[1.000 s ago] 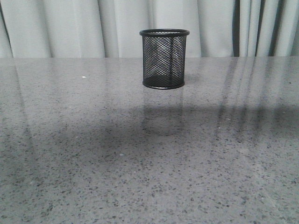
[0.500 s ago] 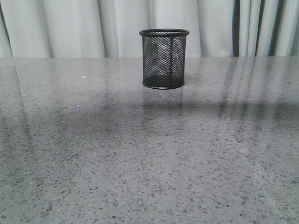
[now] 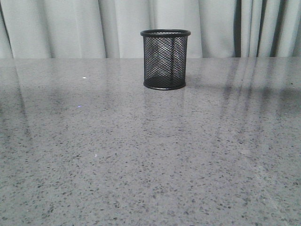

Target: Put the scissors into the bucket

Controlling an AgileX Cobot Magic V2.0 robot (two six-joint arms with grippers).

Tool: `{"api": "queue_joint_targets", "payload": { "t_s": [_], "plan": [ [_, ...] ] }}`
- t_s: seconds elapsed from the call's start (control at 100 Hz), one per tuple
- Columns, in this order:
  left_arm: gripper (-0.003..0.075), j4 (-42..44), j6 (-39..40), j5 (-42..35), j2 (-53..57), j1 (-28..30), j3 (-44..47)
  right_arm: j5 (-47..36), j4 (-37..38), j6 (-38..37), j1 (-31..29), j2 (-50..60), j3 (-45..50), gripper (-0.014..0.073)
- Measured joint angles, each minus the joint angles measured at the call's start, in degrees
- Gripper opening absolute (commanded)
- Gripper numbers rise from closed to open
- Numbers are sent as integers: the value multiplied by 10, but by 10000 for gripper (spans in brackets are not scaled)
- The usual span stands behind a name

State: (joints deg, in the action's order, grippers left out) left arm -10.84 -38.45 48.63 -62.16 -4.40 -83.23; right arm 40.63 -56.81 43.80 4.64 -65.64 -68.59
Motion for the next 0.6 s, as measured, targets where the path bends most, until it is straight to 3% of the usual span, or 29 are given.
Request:
{"api": "queue_joint_targets", "payload": {
  "t_s": [0.11, 0.27, 0.6],
  "plan": [
    [386, -1, 0, 0, 15, 41, 0, 19, 78, -43, 0, -44, -56, -45],
    [386, -2, 0, 1, 18, 55, 0, 71, 156, -86, 0, -111, -136, -45],
    [386, -3, 0, 3, 18, 55, 0, 132, 201, -102, 10, -217, -260, -45]
  ]
}}
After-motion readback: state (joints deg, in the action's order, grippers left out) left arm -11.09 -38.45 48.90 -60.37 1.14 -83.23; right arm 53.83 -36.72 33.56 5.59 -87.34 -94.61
